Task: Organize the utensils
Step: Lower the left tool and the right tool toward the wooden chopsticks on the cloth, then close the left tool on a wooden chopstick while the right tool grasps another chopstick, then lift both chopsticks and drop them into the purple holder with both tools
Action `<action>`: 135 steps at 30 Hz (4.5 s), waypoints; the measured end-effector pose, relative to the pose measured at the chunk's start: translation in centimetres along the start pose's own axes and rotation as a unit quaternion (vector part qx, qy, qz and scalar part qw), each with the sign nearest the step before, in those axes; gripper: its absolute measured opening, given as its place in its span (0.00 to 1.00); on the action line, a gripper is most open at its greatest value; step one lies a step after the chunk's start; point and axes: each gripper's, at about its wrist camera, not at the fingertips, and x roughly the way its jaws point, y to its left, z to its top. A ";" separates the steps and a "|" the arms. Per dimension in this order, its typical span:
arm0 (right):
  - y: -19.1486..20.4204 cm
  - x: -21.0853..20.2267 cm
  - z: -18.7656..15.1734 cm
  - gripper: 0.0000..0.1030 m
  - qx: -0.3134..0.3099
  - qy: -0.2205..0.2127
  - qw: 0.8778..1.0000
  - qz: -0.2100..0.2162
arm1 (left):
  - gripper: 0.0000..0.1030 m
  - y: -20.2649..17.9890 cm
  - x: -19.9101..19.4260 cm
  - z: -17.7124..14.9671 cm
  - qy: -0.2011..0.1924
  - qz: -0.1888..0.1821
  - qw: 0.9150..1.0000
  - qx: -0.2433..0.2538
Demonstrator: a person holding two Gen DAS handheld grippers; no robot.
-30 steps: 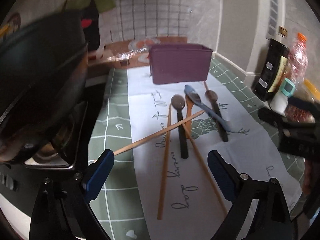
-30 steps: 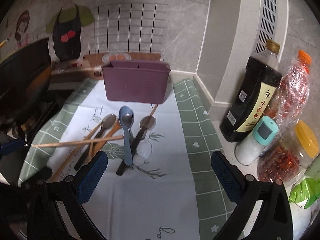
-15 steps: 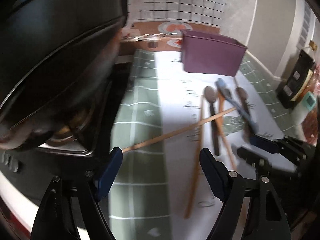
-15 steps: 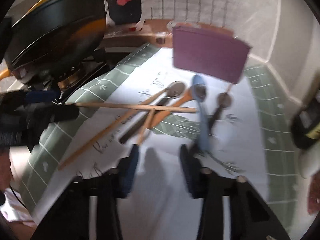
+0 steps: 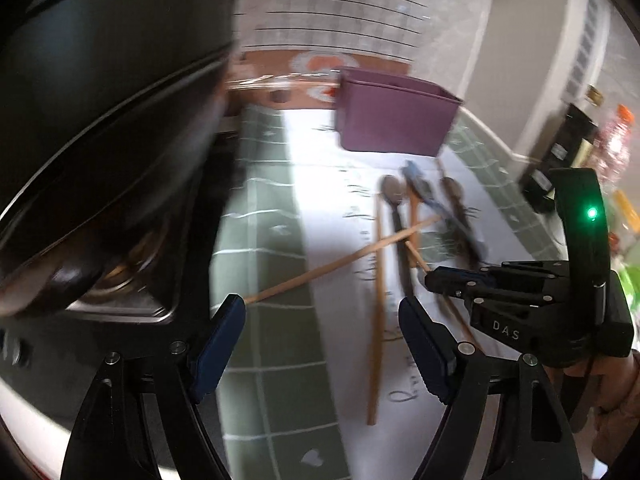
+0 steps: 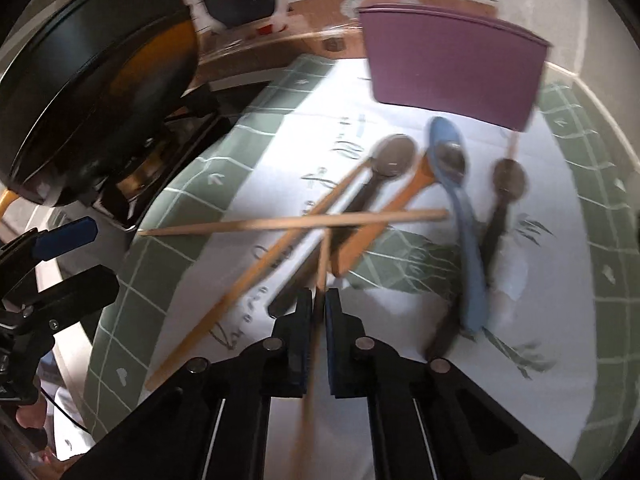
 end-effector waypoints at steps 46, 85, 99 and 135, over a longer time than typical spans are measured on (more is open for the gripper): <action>-10.3 -3.9 -2.8 0.12 0.046 0.001 0.999 -0.005 | 0.21 -7.7 9.9 3.9 0.193 -0.055 0.980 0.012; -10.4 -5.5 -3.1 0.22 0.042 -0.011 0.999 -0.006 | 0.08 -13.3 14.7 7.0 0.225 -0.029 0.972 0.068; -10.0 -4.0 -2.7 0.22 0.034 0.015 0.999 -0.014 | 0.07 -8.1 4.8 2.9 0.049 -0.046 0.996 -0.062; -2.2 -22.8 14.6 0.04 -0.049 -0.255 0.956 -0.137 | 0.07 -7.7 -10.2 21.1 -0.257 -0.079 0.963 0.008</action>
